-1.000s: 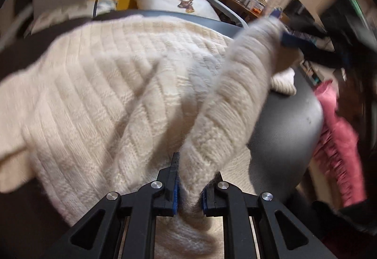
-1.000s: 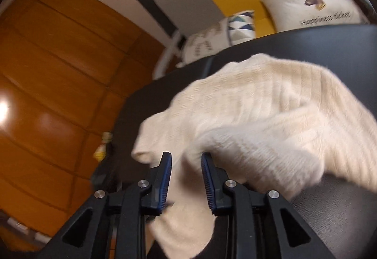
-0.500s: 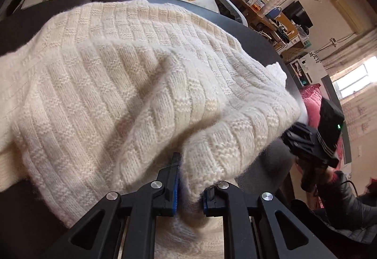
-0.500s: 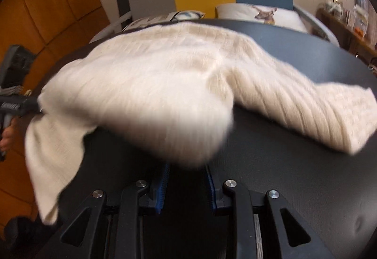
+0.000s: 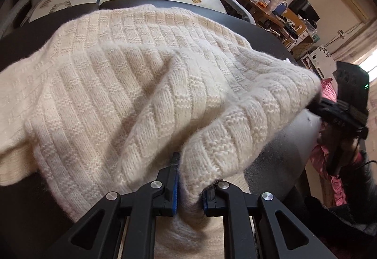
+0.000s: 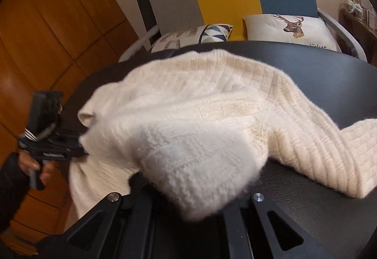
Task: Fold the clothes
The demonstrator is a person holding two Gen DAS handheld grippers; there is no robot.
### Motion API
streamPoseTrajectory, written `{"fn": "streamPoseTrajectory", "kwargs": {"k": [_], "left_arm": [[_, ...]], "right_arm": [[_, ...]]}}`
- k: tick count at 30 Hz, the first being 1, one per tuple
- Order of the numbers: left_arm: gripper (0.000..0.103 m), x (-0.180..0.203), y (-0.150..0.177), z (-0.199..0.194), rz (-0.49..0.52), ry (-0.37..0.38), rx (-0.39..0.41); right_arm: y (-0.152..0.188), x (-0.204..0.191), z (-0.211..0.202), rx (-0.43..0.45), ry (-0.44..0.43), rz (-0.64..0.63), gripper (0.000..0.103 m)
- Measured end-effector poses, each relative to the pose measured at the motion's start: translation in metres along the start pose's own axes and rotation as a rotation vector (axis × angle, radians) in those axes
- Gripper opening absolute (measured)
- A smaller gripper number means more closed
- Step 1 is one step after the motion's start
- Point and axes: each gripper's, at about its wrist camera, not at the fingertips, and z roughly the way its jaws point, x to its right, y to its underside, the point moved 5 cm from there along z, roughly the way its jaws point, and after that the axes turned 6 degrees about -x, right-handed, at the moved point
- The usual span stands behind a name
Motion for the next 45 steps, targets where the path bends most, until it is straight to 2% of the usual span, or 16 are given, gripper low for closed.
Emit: {"fn": "streamPoseTrajectory", "kwargs": {"k": [8,12,14,16,18,23,27,29,31,34,36,37,38,42,44,45], "left_arm": [[0.016,0.003,-0.003,-0.016,0.032,0.005,-0.024],[0.016,-0.002,-0.012,-0.01,0.033,-0.06,-0.069],[0.016,-0.005,-0.015,-0.005,0.027,-0.082,-0.082],[0.016,-0.007,-0.017,-0.001,0.011,-0.082,-0.087],[0.016,-0.009,-0.018,0.0,0.011,-0.084,-0.085],[0.018,-0.02,-0.023,0.003,-0.037,-0.074,-0.1],[0.018,-0.018,-0.022,0.003,-0.037,-0.085,-0.113],[0.018,-0.016,-0.022,0.004,-0.039,-0.091,-0.117],[0.018,-0.016,-0.021,0.005,-0.045,-0.095,-0.118],[0.019,-0.018,-0.019,0.005,-0.065,-0.094,-0.121],[0.019,-0.019,-0.017,0.005,-0.074,-0.097,-0.121],[0.019,-0.018,-0.016,0.005,-0.078,-0.1,-0.122],[0.019,-0.018,-0.016,0.005,-0.08,-0.102,-0.122],[0.019,-0.018,-0.016,0.007,-0.092,-0.104,-0.119],[0.019,-0.018,-0.015,0.007,-0.092,-0.104,-0.118],[0.019,-0.016,-0.013,0.006,-0.097,-0.106,-0.117]], "right_arm": [[-0.037,-0.023,-0.076,-0.049,-0.183,0.06,0.005],[-0.07,-0.003,-0.114,0.047,-0.131,0.12,0.001],[-0.077,0.01,-0.115,0.052,-0.108,0.145,0.003],[-0.068,0.009,-0.109,0.031,-0.041,0.096,0.005],[-0.045,0.001,-0.097,-0.016,0.01,0.015,0.025],[0.042,-0.014,-0.061,-0.05,0.13,-0.199,0.026],[0.096,-0.015,-0.039,-0.043,0.161,-0.28,0.025],[0.111,-0.012,-0.025,-0.056,0.128,-0.254,0.025],[0.123,-0.012,-0.009,-0.085,0.104,-0.25,0.025],[0.123,-0.015,0.002,-0.029,0.095,-0.248,0.027],[0.113,-0.021,0.005,0.007,0.034,-0.237,0.049],[0.108,-0.024,0.007,0.019,0.011,-0.24,0.072],[0.103,-0.026,0.01,0.035,0.017,-0.241,0.087],[0.086,-0.036,0.024,0.068,0.017,-0.251,0.086],[0.078,-0.042,0.027,0.082,0.024,-0.249,0.063],[0.075,-0.045,0.029,0.079,0.025,-0.245,0.06]]}}
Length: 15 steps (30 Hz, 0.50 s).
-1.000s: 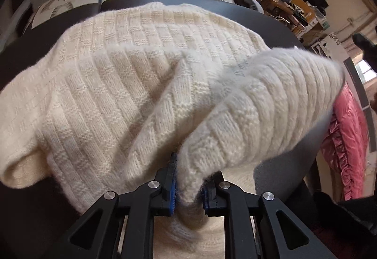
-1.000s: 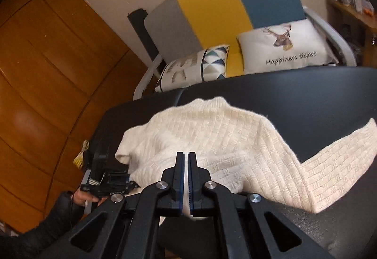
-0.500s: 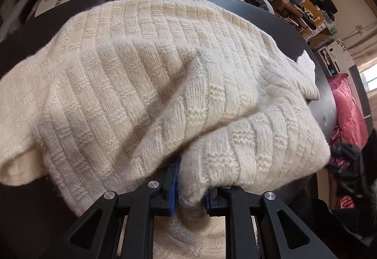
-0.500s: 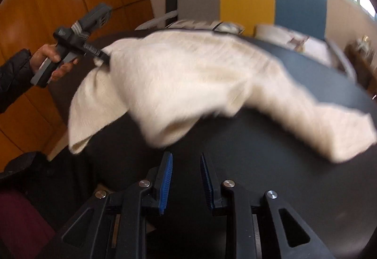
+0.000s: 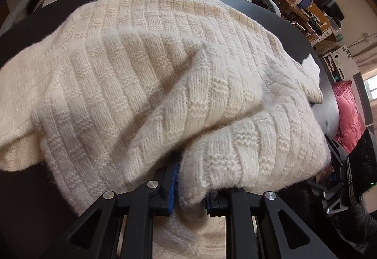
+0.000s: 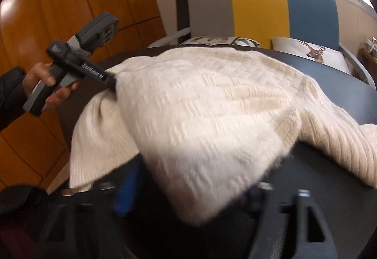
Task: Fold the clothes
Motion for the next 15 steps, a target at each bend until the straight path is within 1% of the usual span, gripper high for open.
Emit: {"fn": "streamPoseTrajectory", "kwargs": {"k": [2,5,6,7,8,9,10,11,13,15], "left_arm": [[0.019,-0.001,0.0,0.0,-0.006,0.008,0.002],[0.019,-0.002,0.0,0.001,-0.012,0.021,0.005],[0.019,-0.003,0.0,0.001,-0.012,0.024,0.006],[0.019,-0.004,0.0,0.001,-0.014,0.027,0.009],[0.019,-0.004,0.0,0.001,-0.013,0.028,0.009],[0.019,-0.004,0.0,0.001,-0.011,0.029,0.01],[0.019,-0.005,0.0,0.0,-0.01,0.029,0.01],[0.019,-0.005,0.0,0.0,-0.009,0.029,0.009],[0.019,-0.005,-0.001,0.0,-0.003,0.027,0.007],[0.019,-0.005,-0.003,0.0,0.005,0.024,0.006]], "right_arm": [[-0.006,-0.004,0.003,-0.008,-0.002,0.01,0.06],[-0.01,-0.009,0.009,-0.055,-0.09,0.033,0.059],[-0.012,-0.01,0.008,-0.057,-0.142,0.055,0.059],[-0.015,-0.011,0.008,-0.052,-0.157,0.063,0.059],[-0.018,-0.012,0.007,-0.046,-0.13,0.049,0.056],[-0.021,-0.014,0.006,-0.04,-0.104,0.034,0.047],[-0.024,-0.015,0.004,-0.04,-0.084,0.012,0.024],[-0.025,-0.016,0.004,-0.057,-0.072,0.001,0.014],[-0.022,-0.02,0.003,-0.101,-0.049,-0.042,0.014],[-0.014,-0.026,0.002,-0.153,-0.027,-0.1,0.018]]}}
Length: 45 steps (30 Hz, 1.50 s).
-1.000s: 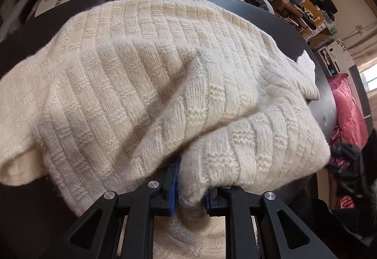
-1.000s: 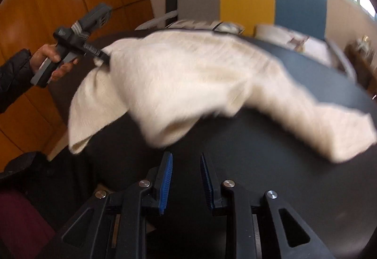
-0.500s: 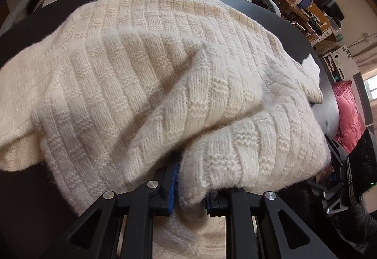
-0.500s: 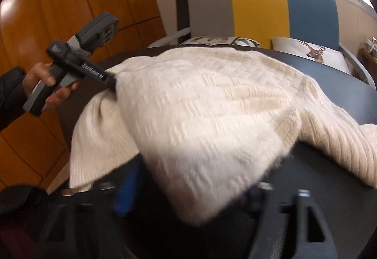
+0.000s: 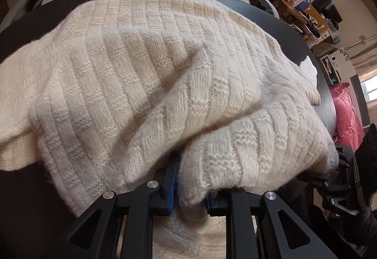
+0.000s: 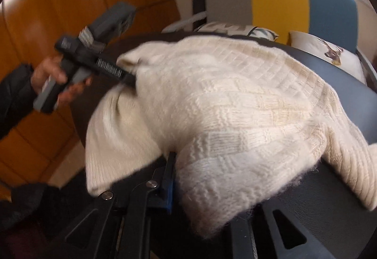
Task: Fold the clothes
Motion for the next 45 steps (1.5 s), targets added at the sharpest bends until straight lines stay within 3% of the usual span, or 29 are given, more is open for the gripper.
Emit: {"fn": "streamPoseTrajectory", "kwargs": {"k": [3,6,10,13,14,15,18,19,22,25,29,32,35,42,45], "left_arm": [[0.019,0.0,-0.002,0.0,0.012,0.004,0.002],[0.02,0.0,-0.002,0.001,0.022,0.01,0.002],[0.02,0.001,-0.004,-0.002,0.042,-0.007,-0.006],[0.02,0.0,-0.005,-0.002,0.076,-0.033,-0.025],[0.021,0.001,-0.004,-0.003,0.088,-0.029,-0.029],[0.025,0.003,-0.003,-0.003,0.102,-0.024,-0.032],[0.027,0.009,0.0,-0.002,0.145,-0.019,-0.042],[0.027,0.01,0.0,0.0,0.159,-0.026,-0.046],[0.027,0.012,0.001,0.003,0.182,-0.032,-0.048],[0.027,0.012,-0.001,0.004,0.181,-0.031,-0.05],[0.027,0.011,-0.008,0.007,0.188,-0.039,-0.061],[0.027,0.011,-0.014,0.01,0.186,-0.048,-0.072],[0.027,0.013,-0.017,0.01,0.188,-0.064,-0.079],[0.029,0.02,-0.022,0.015,0.183,-0.07,-0.086],[0.03,0.022,-0.025,0.017,0.192,-0.075,-0.09]], "right_arm": [[0.009,0.001,0.0,-0.051,0.036,-0.041,0.018],[0.014,0.005,0.003,-0.106,0.069,-0.065,0.008],[-0.011,0.005,-0.028,-0.062,-0.209,0.02,0.008],[-0.048,0.02,-0.079,0.076,-0.466,0.143,0.008],[-0.06,0.028,-0.097,0.13,-0.531,0.165,0.008],[-0.069,0.039,-0.108,0.169,-0.542,0.189,0.008],[-0.069,0.094,-0.097,0.131,-0.369,0.389,0.012],[-0.063,0.112,-0.09,0.107,-0.309,0.466,0.018],[-0.045,0.123,-0.08,0.065,-0.271,0.498,0.021],[-0.028,0.099,-0.088,0.021,-0.232,0.389,0.027],[0.011,0.043,-0.089,-0.049,-0.067,0.084,0.027],[0.034,0.037,-0.064,-0.07,0.011,0.068,0.027],[0.042,0.044,-0.039,-0.057,-0.026,0.155,0.027],[0.031,0.052,-0.001,-0.057,0.04,0.234,0.031],[0.023,0.037,0.012,-0.098,0.191,0.097,0.032]]}}
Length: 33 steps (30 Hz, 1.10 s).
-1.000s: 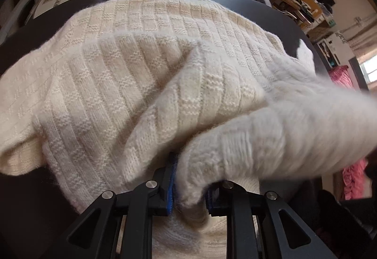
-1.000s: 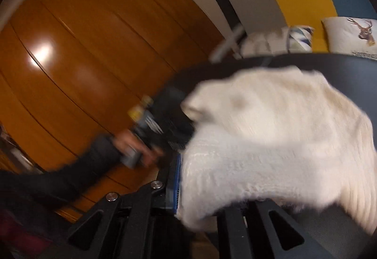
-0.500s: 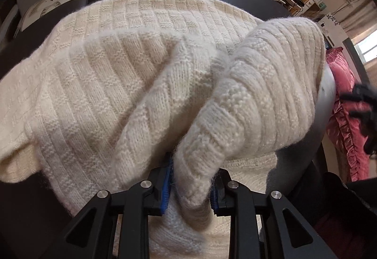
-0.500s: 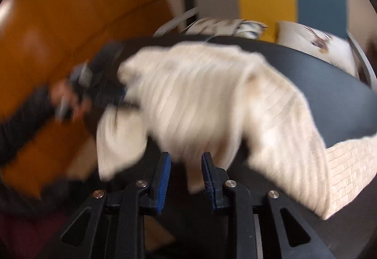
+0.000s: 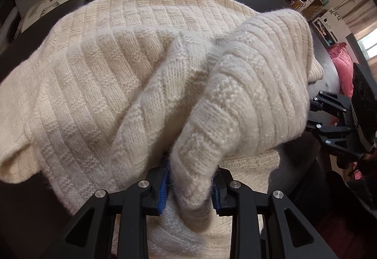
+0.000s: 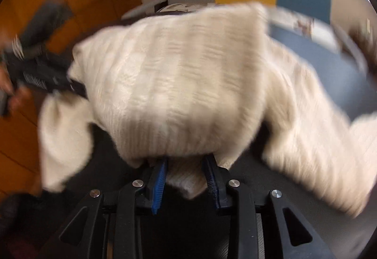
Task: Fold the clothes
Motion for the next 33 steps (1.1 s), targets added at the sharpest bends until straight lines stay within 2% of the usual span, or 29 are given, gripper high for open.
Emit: {"fn": "streamPoseTrajectory", "kwargs": {"k": [1,2,4,5,8,11,15,18,20,22,25,27,29,31,33], "left_arm": [[0.03,0.0,-0.001,0.0,-0.001,0.001,0.0],[0.03,0.0,-0.003,0.0,-0.001,0.001,-0.001],[0.03,0.001,-0.005,0.0,0.001,0.001,0.003],[0.03,0.001,-0.006,-0.001,-0.002,0.007,0.007],[0.03,0.001,-0.007,-0.007,-0.007,0.034,0.029],[0.03,0.002,-0.007,-0.014,-0.006,0.072,0.048],[0.03,0.008,-0.002,-0.024,0.024,0.143,0.072],[0.033,0.011,0.005,-0.033,0.064,0.204,0.076],[0.036,0.024,0.017,-0.032,0.085,0.221,0.069],[0.036,0.036,0.03,-0.03,0.108,0.227,0.059],[0.036,0.045,0.043,-0.026,0.126,0.236,0.04],[0.036,0.048,0.061,-0.034,0.114,0.249,0.047],[0.036,0.047,0.077,-0.046,0.095,0.271,0.059],[0.04,0.047,0.078,-0.061,0.083,0.286,0.094],[0.049,0.041,0.076,-0.076,0.067,0.284,0.14]], "right_arm": [[-0.001,-0.007,0.001,-0.016,0.037,-0.062,0.03],[-0.002,-0.015,0.002,-0.033,0.075,-0.124,0.019],[-0.005,-0.029,0.004,-0.065,0.145,-0.243,0.008],[-0.005,-0.031,0.002,-0.084,0.147,-0.263,0.005],[-0.007,-0.028,-0.023,-0.099,0.028,-0.215,0.004],[-0.01,-0.019,-0.073,-0.049,-0.07,-0.147,0.004],[-0.011,-0.01,-0.149,0.039,-0.12,-0.102,0.004],[-0.005,-0.006,-0.175,0.05,-0.115,-0.101,0.004],[0.012,-0.013,-0.161,-0.036,-0.109,-0.128,0.005],[0.038,-0.014,-0.135,-0.184,-0.158,-0.128,0.006],[0.055,-0.005,-0.097,-0.29,-0.114,-0.104,0.007],[0.043,0.004,-0.094,-0.259,-0.125,-0.045,0.007],[0.017,0.0,-0.104,-0.183,-0.125,-0.059,0.009],[-0.016,-0.01,-0.109,-0.098,-0.107,-0.093,0.015],[-0.051,-0.023,-0.109,-0.021,-0.09,-0.12,0.016]]}}
